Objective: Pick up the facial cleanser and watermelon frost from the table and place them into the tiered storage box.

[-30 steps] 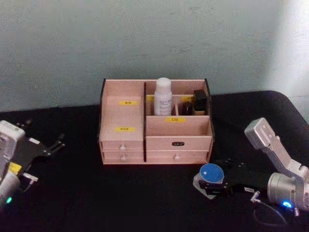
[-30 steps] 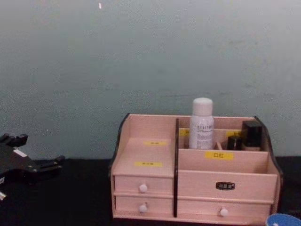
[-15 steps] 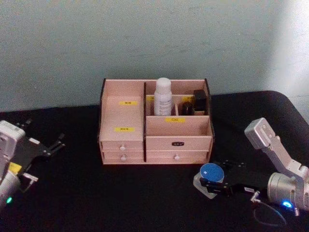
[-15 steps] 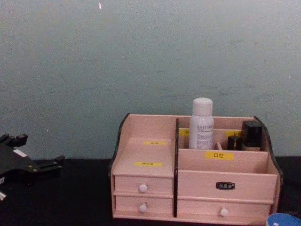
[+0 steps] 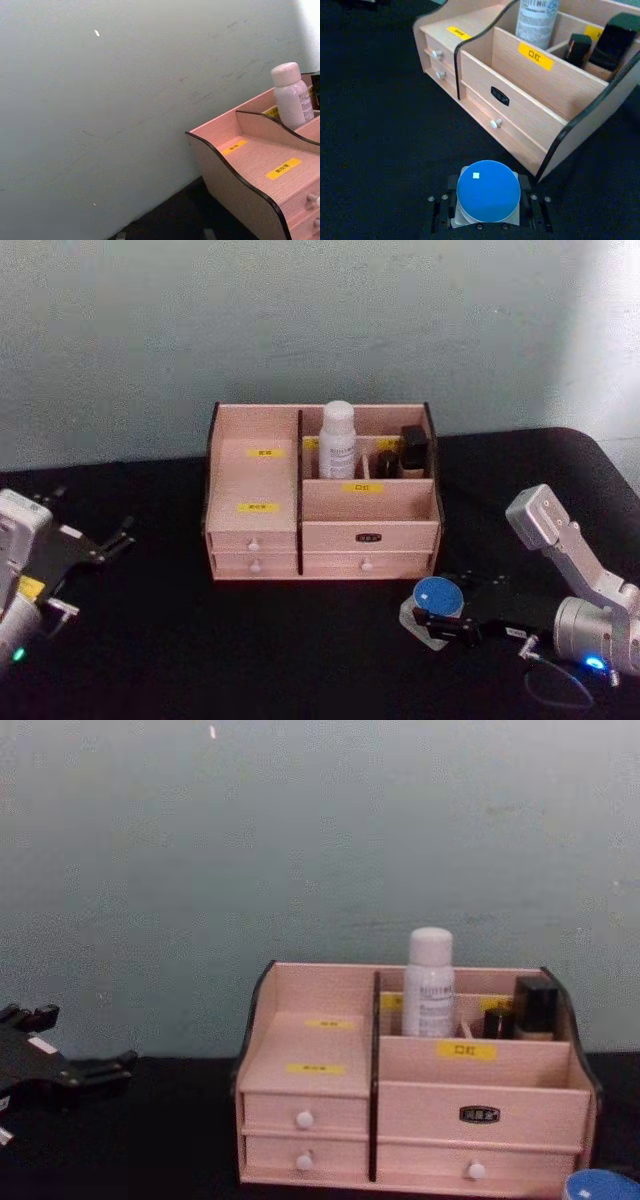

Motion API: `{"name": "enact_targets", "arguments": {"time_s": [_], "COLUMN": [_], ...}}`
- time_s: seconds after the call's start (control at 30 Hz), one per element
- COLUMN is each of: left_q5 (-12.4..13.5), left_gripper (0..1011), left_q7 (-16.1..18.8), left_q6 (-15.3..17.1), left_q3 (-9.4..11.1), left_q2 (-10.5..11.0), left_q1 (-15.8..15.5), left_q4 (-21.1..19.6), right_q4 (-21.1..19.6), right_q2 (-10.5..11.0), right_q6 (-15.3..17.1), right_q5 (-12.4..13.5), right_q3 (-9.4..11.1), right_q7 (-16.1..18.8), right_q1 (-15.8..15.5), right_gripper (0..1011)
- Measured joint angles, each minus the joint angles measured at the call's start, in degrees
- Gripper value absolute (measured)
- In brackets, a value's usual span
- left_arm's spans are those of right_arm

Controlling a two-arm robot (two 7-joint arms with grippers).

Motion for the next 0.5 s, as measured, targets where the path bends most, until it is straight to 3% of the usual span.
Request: {"name": "enact_targets", "arguments": {"time_s": [0.5], "left_q5": [0.0], "left_gripper": [1001], "left_q7": [0.0], "left_q6": [0.0], "left_q3": [0.0], "left_q2": [0.0], "left_q1": [0.0], "left_q4": [0.0], "right_q4": [-1.9], "right_q2": [0.2], "right_q6": [-2.5], "right_q5": [1.6], "right_q3": [-0.6], "right_q7": [3.0], "right_q1": [1.7], "right_gripper": [710]}}
